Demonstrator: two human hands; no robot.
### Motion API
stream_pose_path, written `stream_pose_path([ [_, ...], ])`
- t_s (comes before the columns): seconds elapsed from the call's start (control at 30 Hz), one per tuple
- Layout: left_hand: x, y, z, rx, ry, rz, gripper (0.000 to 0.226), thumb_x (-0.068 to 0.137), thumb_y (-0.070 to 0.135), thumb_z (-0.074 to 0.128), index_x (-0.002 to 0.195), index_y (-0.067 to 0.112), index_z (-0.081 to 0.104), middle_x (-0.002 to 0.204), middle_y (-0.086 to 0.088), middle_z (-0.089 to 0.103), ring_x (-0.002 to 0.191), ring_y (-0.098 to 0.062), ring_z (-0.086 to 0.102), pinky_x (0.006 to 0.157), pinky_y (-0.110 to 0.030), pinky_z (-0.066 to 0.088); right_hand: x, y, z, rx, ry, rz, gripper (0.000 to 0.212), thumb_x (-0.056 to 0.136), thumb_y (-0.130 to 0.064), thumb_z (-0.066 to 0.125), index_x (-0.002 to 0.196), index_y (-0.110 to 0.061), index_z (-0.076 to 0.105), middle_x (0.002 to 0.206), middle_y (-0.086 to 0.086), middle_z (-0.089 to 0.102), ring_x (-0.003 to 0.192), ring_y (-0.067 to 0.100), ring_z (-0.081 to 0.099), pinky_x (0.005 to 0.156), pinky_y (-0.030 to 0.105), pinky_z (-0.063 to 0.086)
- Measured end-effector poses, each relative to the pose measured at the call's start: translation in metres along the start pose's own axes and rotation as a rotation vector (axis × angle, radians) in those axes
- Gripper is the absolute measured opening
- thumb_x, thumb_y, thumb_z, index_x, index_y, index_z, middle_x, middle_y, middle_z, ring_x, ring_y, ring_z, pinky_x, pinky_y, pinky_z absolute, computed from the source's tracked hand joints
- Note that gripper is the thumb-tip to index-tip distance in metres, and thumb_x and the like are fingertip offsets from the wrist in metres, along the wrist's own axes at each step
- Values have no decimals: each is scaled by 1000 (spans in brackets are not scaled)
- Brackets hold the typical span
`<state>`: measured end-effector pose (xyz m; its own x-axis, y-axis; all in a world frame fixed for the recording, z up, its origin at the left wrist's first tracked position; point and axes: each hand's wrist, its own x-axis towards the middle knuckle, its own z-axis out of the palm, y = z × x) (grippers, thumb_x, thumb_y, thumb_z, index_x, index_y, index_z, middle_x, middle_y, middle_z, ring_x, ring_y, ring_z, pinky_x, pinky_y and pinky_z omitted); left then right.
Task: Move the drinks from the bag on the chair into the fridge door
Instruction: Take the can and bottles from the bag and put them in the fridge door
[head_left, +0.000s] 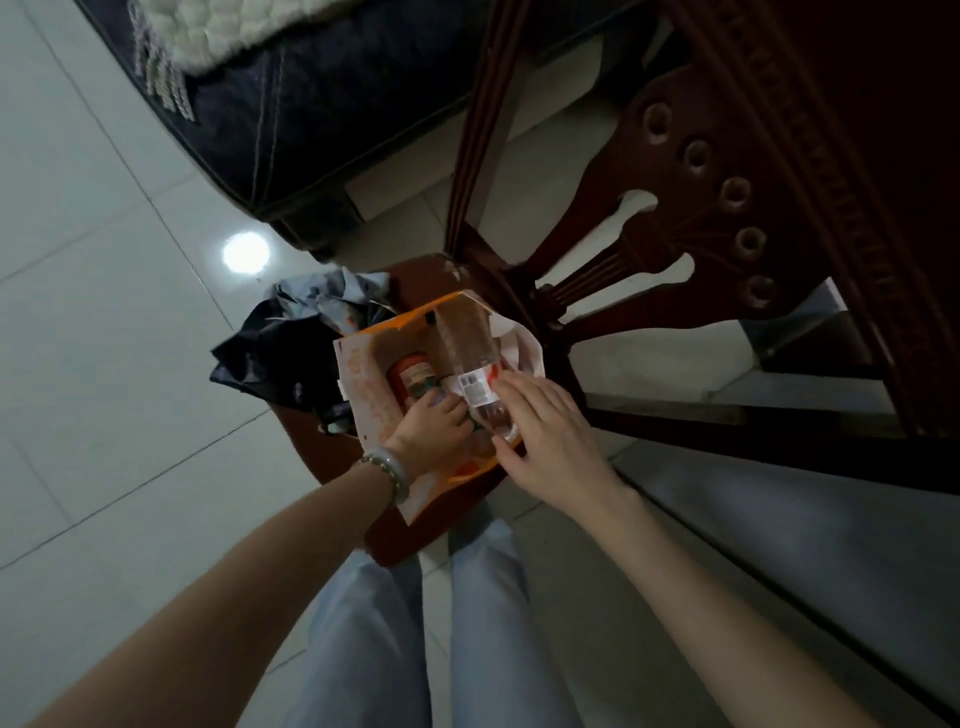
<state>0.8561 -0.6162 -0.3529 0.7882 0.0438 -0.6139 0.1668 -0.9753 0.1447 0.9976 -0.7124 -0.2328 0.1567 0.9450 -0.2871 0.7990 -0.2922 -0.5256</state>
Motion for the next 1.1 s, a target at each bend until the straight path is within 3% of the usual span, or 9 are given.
stream_pose_path([
  [0.23,-20,-28,-12,-95,256,137,45,83,23,62,125,15,52,130,-6,56,121,-27,50,94,-49,45,5,-11,-5,-9,45,116,54,81,-11,61,132,0,45,136,18,49,128,29,42,107,40,33],
  [0.33,-37,-45,-40,-426,495,34,34,80,37,60,107,16,63,105,-4,69,97,-21,64,72,-38,56,7,-17,-10,32,51,111,59,77,-8,63,132,0,45,135,18,48,129,30,41,107,43,35],
  [0.43,-62,-52,-74,-739,648,-67,36,78,42,69,102,16,63,94,7,65,92,-11,55,84,-29,46,7,-24,-15,141,36,117,67,74,-8,66,135,-4,41,139,16,43,133,28,34,109,46,33],
  [0.57,-99,-39,-108,-933,627,-57,60,70,45,75,119,18,53,108,6,65,92,-8,62,78,-27,50,8,-35,-18,293,19,200,79,74,-22,72,141,-10,32,145,10,38,138,20,25,112,41,28],
  [0.67,-118,-29,-130,-1001,658,-18,66,69,49,74,124,21,50,116,10,61,100,-5,60,83,-25,51,10,-48,-18,298,85,155,73,73,-38,71,134,-15,37,131,11,51,125,24,45,106,43,37],
  [0.8,-129,-28,-161,-1153,624,4,69,66,44,78,125,24,48,118,8,59,107,-4,56,89,-23,47,13,-58,-38,379,126,177,58,69,-27,80,115,-11,48,108,6,59,98,17,58,86,33,48],
  [0.97,-106,-52,-159,-727,439,120,89,62,38,83,135,10,41,136,1,43,127,-10,34,110,-24,24,-2,-52,-54,384,267,314,54,59,-24,85,100,-12,52,78,-15,53,70,-6,53,57,1,36],
  [1.03,-83,-53,-147,-468,365,112,77,70,24,78,136,9,41,141,-9,42,133,-24,32,112,-37,25,-12,-44,-59,409,312,369,55,58,-28,85,100,-14,51,79,-10,58,72,4,59,59,4,40],
  [1.1,-55,-41,-132,-277,259,71,68,80,17,66,140,12,35,146,-11,36,137,-27,26,112,-39,22,-22,-35,-65,447,356,419,60,56,-29,86,102,-15,51,85,-3,64,80,12,63,64,22,53],
])
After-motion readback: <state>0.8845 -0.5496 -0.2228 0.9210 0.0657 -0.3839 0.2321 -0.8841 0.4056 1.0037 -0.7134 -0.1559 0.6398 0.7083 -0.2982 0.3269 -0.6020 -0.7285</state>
